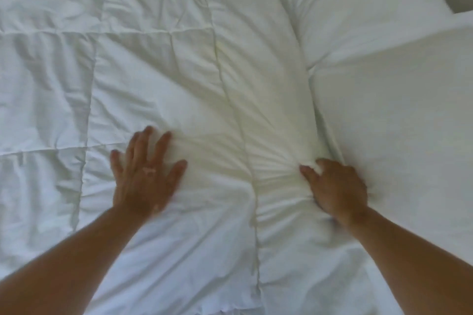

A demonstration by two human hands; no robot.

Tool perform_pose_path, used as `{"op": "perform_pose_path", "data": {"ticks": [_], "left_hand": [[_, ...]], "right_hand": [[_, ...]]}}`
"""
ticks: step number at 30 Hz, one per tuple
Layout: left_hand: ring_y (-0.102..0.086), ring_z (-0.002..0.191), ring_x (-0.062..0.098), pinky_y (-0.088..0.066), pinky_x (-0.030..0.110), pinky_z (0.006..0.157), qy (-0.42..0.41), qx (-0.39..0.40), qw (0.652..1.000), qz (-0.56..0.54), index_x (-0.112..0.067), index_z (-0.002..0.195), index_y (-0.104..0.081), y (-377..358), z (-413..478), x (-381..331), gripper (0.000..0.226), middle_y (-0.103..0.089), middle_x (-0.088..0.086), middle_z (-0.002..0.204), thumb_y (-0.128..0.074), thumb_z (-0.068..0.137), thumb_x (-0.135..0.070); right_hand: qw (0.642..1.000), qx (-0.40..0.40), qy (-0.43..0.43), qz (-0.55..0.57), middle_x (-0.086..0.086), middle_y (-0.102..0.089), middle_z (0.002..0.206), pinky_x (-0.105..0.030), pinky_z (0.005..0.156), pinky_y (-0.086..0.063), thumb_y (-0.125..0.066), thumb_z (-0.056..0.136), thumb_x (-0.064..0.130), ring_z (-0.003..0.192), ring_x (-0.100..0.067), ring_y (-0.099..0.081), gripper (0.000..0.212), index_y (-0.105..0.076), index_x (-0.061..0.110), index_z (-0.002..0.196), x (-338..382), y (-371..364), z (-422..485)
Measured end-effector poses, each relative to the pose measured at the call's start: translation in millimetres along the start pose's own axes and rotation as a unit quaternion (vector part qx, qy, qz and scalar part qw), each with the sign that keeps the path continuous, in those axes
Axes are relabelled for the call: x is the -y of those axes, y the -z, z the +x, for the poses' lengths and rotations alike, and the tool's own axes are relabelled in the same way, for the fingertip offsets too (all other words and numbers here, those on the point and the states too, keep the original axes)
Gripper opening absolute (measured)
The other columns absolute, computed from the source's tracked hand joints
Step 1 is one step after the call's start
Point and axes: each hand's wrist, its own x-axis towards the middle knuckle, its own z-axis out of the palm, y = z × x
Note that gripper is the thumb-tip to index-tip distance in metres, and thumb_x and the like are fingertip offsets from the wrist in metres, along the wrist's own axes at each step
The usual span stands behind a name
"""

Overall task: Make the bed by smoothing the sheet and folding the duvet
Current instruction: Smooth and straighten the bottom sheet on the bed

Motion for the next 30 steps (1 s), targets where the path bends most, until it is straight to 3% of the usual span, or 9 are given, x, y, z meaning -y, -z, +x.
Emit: {"op": "perform_pose_path", "data": {"ticks": [3,5,9,12,16,21,25,27,30], "left_hand": [[-0.006,0.153,0.023,-0.013,0.062,0.118,0.040,0.015,0.999,0.027,-0.043,0.154,-0.008,2.0,44.4,32.3,0.078,-0.005,0.002,0.166,-0.012,0.084,-0.078],[-0.001,0.153,0.024,-0.010,0.060,0.119,0.011,0.010,0.999,0.038,-0.044,0.155,-0.002,10.3,77.6,42.9,0.078,0.002,0.002,0.167,-0.010,0.086,-0.079],[0.010,0.154,0.021,-0.001,0.060,0.121,-0.013,0.026,0.998,0.057,-0.043,0.154,0.010,18.3,150.3,39.0,0.077,0.014,-0.004,0.166,-0.004,0.087,-0.078],[0.016,0.153,0.019,0.000,0.059,0.121,-0.009,0.052,0.994,0.093,-0.042,0.152,0.020,-8.1,164.8,42.6,0.077,0.020,-0.007,0.165,0.009,0.083,-0.077],[0.017,0.152,0.015,0.005,0.051,0.123,-0.009,0.033,0.997,0.071,-0.046,0.152,0.018,-23.4,166.6,47.1,0.075,0.019,-0.011,0.165,0.005,0.084,-0.077],[-0.035,0.143,0.026,-0.025,0.052,0.115,-0.046,-0.041,0.997,0.053,-0.040,0.151,-0.029,14.2,204.1,76.8,0.072,-0.033,0.001,0.157,-0.014,0.089,-0.075],[0.002,0.154,0.027,-0.008,0.060,0.120,0.043,0.007,0.994,0.101,-0.035,0.157,0.007,0.1,236.1,112.3,0.082,0.003,0.004,0.168,0.009,0.086,-0.075],[-0.003,0.154,0.030,-0.013,0.061,0.119,0.035,0.023,0.993,0.110,-0.031,0.159,0.000,-13.6,233.7,108.8,0.081,-0.005,0.007,0.167,0.005,0.090,-0.072],[-0.006,0.154,0.030,-0.016,0.061,0.118,0.021,0.026,0.994,0.107,-0.030,0.159,-0.005,-13.9,234.4,113.0,0.078,-0.008,0.008,0.167,-0.004,0.093,-0.071]], "right_hand": [[0.995,-0.080,0.053,0.009,-0.007,-0.057,0.122,-0.040,0.089,-0.048,-0.062,0.089,0.037,0.114,-0.033,-0.057,0.033,-0.055,0.024,0.118,34.6,11.4,20.8],[0.970,-0.181,0.152,0.049,-0.008,-0.046,0.137,-0.044,0.098,-0.045,-0.068,0.082,0.029,0.126,-0.033,-0.048,0.051,-0.048,0.023,0.129,72.0,35.8,47.3],[0.924,-0.114,0.363,-0.041,-0.001,-0.004,0.168,-0.051,0.124,-0.013,-0.048,0.092,0.062,0.155,-0.024,-0.005,0.077,-0.017,0.033,0.157,169.2,57.0,104.0],[0.952,-0.034,0.294,-0.072,0.006,0.009,0.168,-0.057,0.123,0.003,-0.023,0.087,0.082,0.155,-0.018,0.011,0.085,-0.002,0.040,0.158,185.6,14.7,151.3],[0.956,-0.141,0.258,-0.017,0.002,-0.009,0.168,-0.054,0.124,-0.003,-0.015,0.085,0.083,0.154,-0.018,-0.005,0.088,-0.014,0.034,0.158,164.9,-32.7,189.8],[0.969,-0.167,0.182,0.017,-0.002,-0.021,0.165,-0.055,0.123,-0.014,-0.024,0.088,0.075,0.152,-0.021,-0.018,0.085,-0.022,0.025,0.157,172.6,-26.1,186.7],[0.974,-0.153,0.158,-0.053,-0.004,-0.035,0.157,-0.056,0.118,-0.024,-0.024,0.082,0.078,0.145,-0.024,-0.031,0.085,-0.039,0.024,0.146,191.8,-5.1,190.9],[0.964,-0.203,0.167,-0.034,-0.009,-0.035,0.155,-0.060,0.117,-0.024,-0.025,0.082,0.077,0.143,-0.030,-0.033,0.084,-0.041,0.022,0.143,221.1,20.7,204.3],[0.933,-0.213,0.286,-0.040,-0.007,-0.005,0.167,-0.059,0.122,-0.004,-0.017,0.085,0.081,0.154,-0.029,-0.006,0.088,-0.015,0.030,0.157,298.1,49.3,230.4]]}}
